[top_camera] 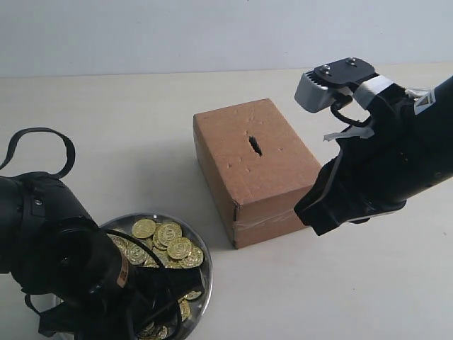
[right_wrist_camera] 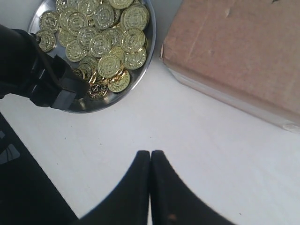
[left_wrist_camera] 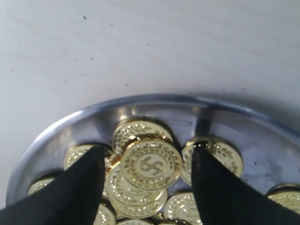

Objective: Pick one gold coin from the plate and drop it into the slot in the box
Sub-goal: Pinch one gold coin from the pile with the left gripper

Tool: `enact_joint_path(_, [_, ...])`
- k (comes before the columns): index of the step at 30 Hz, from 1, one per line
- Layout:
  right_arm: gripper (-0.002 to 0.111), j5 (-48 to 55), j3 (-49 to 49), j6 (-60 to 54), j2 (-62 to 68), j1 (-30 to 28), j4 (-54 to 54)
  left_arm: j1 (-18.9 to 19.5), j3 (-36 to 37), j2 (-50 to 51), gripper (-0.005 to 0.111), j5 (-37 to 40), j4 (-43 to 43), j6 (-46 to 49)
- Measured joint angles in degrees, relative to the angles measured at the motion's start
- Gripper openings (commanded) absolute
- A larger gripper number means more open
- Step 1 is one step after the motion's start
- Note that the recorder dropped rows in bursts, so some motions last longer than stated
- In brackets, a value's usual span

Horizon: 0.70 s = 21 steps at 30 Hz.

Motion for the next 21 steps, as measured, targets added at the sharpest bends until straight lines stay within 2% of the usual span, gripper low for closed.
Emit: enact_joint_path(21, [0.000, 0.00, 0.00, 0.00, 0.00, 0.00, 0.21, 0.00, 0.00, -0.37, 0.055, -0.08, 0.24, -1.57])
